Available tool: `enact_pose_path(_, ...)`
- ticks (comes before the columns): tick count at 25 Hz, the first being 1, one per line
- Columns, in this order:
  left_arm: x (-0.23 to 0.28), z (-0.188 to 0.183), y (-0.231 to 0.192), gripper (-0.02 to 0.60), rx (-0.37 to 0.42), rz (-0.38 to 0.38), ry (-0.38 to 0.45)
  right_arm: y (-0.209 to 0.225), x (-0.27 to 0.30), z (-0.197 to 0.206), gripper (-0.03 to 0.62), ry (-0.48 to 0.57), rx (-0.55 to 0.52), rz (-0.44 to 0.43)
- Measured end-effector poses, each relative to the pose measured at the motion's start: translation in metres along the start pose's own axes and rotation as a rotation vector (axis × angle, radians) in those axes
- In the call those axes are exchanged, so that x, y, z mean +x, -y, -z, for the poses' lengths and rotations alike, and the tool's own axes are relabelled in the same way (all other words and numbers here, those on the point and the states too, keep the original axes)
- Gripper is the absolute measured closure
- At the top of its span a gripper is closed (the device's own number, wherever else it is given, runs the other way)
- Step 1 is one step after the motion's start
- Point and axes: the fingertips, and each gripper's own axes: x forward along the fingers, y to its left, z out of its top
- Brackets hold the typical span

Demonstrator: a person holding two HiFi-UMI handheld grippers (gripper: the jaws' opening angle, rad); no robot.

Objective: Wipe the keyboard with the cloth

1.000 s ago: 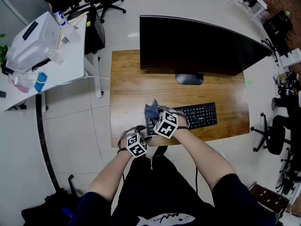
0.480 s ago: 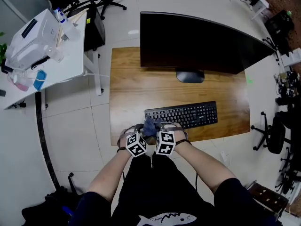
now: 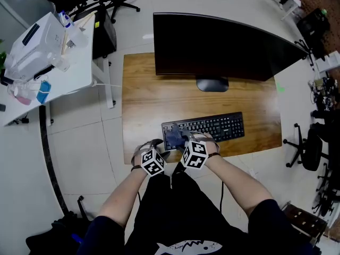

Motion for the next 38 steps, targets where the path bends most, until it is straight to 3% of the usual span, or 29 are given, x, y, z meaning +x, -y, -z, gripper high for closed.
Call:
enact_pose_path(4, 0.001, -0.001, 0.001, 0.350, -0.001, -0.002, -0.005, 0.038, 0.017, -0.005, 0.461, -0.055, 0.033, 0.060)
enact_pose_path(10, 0.000, 0.000, 0.001, 0.350, 0.001, -0.006, -0.004, -0.019, 0.033, -0.019, 0.461, -0.043, -0.127, -0.003)
enact_pose_path(15, 0.000, 0.000, 0.001, 0.350, -0.001, -0.006, -0.007, -0.050, 0.027, 0.000, 0.462, -0.026, -0.192, -0.025)
enact_pose_path(22, 0.000, 0.002, -0.001, 0.350, -0.006, -0.005, -0.024, -0.047, 0.013, 0.038, 0.464, -0.049, -0.157, -0.023)
enact_pose_path(38, 0.001, 0.003, -0.002, 0.350, -0.012, -0.016, -0.049, 0.002, -0.040, 0.173, 0.465, -0.189, -0.016, 0.063)
